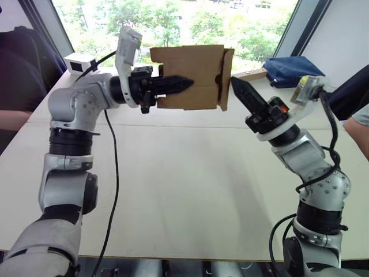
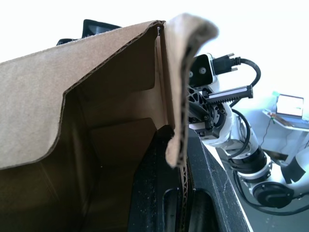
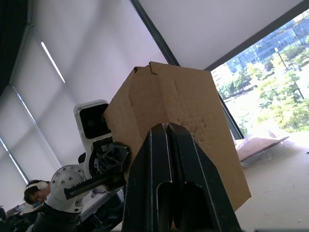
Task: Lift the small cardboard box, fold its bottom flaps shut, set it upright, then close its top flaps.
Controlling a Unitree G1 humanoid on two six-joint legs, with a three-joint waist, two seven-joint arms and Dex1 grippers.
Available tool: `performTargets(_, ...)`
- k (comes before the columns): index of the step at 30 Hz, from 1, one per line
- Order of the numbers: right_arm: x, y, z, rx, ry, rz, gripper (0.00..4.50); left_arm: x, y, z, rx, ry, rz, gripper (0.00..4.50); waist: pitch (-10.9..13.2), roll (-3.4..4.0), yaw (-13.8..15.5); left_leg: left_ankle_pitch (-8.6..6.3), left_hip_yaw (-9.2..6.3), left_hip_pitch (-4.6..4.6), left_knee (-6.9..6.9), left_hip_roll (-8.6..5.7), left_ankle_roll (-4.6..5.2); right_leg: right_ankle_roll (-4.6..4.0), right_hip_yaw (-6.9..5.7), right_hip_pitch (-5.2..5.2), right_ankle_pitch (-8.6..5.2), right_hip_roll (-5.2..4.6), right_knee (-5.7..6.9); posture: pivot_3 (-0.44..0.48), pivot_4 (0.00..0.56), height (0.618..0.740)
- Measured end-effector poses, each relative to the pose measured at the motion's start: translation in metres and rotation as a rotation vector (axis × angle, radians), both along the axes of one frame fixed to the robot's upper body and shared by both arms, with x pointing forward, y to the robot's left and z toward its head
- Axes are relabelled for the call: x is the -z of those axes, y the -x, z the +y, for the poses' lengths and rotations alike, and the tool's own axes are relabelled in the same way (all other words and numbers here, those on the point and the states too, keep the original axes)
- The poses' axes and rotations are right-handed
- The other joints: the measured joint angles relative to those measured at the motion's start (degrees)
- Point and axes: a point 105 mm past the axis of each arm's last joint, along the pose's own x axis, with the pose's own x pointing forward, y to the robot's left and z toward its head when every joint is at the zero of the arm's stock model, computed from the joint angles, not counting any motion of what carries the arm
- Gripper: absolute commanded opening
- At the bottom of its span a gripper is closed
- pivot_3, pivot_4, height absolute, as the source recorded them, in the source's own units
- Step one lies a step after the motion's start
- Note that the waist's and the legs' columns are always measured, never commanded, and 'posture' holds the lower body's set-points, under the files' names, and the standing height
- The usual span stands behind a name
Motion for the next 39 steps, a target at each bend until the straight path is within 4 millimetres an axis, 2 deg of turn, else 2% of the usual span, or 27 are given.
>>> performTargets(2, 0.0, 0.001, 0.0, -0.008, -0.005, 0.001, 1.6, 0.0, 0.0, 0.0, -0.001, 0.0, 0.001, 0.0, 0.0, 0.0, 0.0, 0.0, 0.0, 0.0, 0.0, 0.0, 0.0, 0.0, 0.0, 0.0, 0.0, 0.0, 0.0, 0.0, 0.15, 0.74)
performTargets(3, 0.0, 0.001, 0.001, -0.009, -0.005, 0.002, 1.87, 0.0, 0.0, 0.0, -0.001, -0.001, 0.001, 0.0, 0.0, 0.0, 0.0, 0.0, 0.0, 0.0, 0.0, 0.0, 0.0, 0.0, 0.0, 0.0, 0.0, 0.0, 0.0, 0.0, 0.15, 0.74)
performTargets(18, 0.003, -0.004, 0.003, -0.017, -0.031, 0.022, 1.87, -0.003, 0.003, -0.001, -0.002, -0.002, -0.017, 0.0, 0.0, 0.0, 0.0, 0.0, 0.0, 0.0, 0.0, 0.01, 0.0, 0.0, 0.0, 0.0, 0.0, 0.01, 0.0, 0.0, 0.15, 0.74)
performTargets(25, -0.005, 0.009, 0.002, -0.047, 0.016, -0.02, 1.87, -0.004, 0.003, 0.002, -0.004, -0.002, -0.02, 0.0, 0.0, 0.01, 0.0, 0.0, -0.01, 0.0, 0.0, 0.0, 0.0, 0.0, 0.0, 0.0, 0.0, 0.0, -0.01, 0.0, 0.15, 0.74)
performTargets(27, -0.009, 0.014, -0.007, -0.043, 0.034, -0.027, 1.87, -0.004, 0.004, 0.002, 0.002, -0.005, -0.018, 0.0, 0.0, 0.01, 0.1, 0.0, -0.01, -0.02, 0.0, 0.0, 0.01, -0.01, 0.0, 0.0, 0.0, -0.02, -0.03, 0.0, 0.15, 0.74)
performTargets(31, -0.028, 0.018, -0.043, 0.051, -0.025, -0.079, 1.87, -0.005, 0.007, 0.005, 0.014, -0.008, -0.012, 0.0, 0.0, 0.0, 0.1, -0.01, 0.0, -0.02, 0.0, -0.01, 0.02, 0.0, 0.0, 0.02, 0.0, -0.03, -0.09, 0.0, 0.15, 0.74)
performTargets(35, -0.026, 0.003, -0.069, 0.139, -0.106, -0.043, 1.87, -0.005, 0.008, 0.004, 0.029, -0.004, -0.013, 0.0, 0.0, 0.01, -0.1, -0.01, 0.02, 0.02, -0.01, 0.01, 0.02, 0.0, 0.01, 0.02, 0.0, 0.0, -0.06, 0.0, 0.15, 0.74)
performTargets(37, -0.022, -0.01, -0.076, 0.192, -0.099, -0.022, 1.87, -0.005, 0.009, 0.004, 0.036, -0.004, -0.012, 0.0, 0.0, 0.02, -0.2, -0.01, 0.03, 0.02, -0.01, 0.02, 0.02, 0.0, 0.01, 0.01, 0.0, 0.02, -0.05, 0.0, 0.15, 0.74)
performTargets(39, -0.016, -0.02, -0.073, 0.211, -0.074, 0.001, 1.87, -0.006, 0.011, 0.003, 0.045, -0.002, -0.015, 0.0, 0.0, 0.02, -0.2, -0.01, 0.03, 0.02, -0.03, 0.03, 0.02, 0.0, 0.01, 0.0, 0.0, 0.03, -0.05, 0.0, 0.15, 0.74)
